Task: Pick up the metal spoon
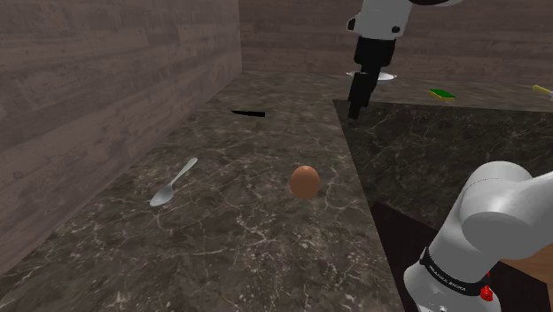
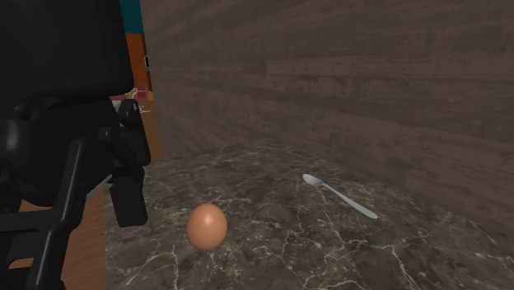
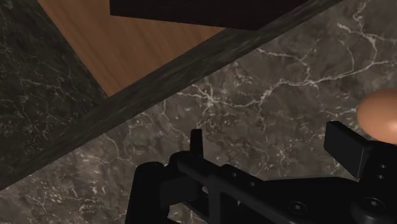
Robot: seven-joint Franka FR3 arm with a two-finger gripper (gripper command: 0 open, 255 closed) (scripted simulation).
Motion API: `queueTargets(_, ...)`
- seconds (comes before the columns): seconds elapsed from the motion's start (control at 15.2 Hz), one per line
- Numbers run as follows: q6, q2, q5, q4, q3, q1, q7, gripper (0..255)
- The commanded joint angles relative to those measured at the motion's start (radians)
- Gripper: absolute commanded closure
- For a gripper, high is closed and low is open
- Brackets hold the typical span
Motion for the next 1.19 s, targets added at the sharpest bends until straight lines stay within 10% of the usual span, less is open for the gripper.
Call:
queueTargets(0.0,0.0,0.0,0.0,0.0,0.0,0.0,0.0,0)
queueTargets(1.12,0.229,0.356,0.243,0.158,0.391,-0.059,0.77,0)
